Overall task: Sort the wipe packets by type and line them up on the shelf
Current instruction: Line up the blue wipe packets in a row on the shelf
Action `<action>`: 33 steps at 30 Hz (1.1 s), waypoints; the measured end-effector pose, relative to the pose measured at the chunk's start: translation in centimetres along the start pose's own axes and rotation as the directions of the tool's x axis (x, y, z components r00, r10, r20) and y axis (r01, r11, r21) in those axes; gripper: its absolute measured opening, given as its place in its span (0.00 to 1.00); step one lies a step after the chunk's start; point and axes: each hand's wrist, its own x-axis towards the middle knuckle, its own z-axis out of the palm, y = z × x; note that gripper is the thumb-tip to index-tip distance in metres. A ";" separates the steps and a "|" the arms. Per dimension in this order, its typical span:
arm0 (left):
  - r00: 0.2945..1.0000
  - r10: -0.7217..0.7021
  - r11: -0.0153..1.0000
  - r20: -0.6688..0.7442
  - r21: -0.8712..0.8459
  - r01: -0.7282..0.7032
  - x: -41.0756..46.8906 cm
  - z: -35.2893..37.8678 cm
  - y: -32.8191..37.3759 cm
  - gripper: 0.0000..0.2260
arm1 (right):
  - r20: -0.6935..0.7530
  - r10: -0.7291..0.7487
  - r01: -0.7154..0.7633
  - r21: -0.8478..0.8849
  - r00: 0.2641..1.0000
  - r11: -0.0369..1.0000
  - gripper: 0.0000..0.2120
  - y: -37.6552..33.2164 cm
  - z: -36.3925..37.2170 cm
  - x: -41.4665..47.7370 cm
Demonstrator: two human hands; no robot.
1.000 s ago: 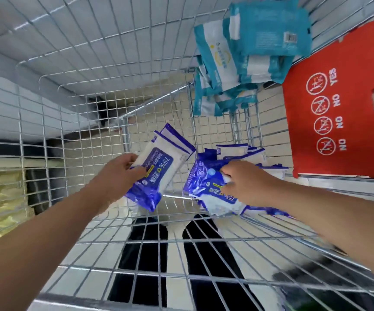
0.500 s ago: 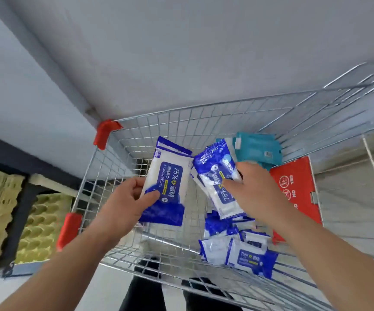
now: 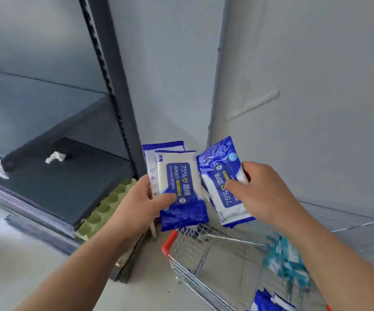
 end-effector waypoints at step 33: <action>0.870 0.075 0.963 -0.488 -0.191 -0.190 9.3 -57.9 10.0 0.11 | 0.217 -0.184 0.118 0.285 0.959 0.951 0.05 -49.5 34.8 19.3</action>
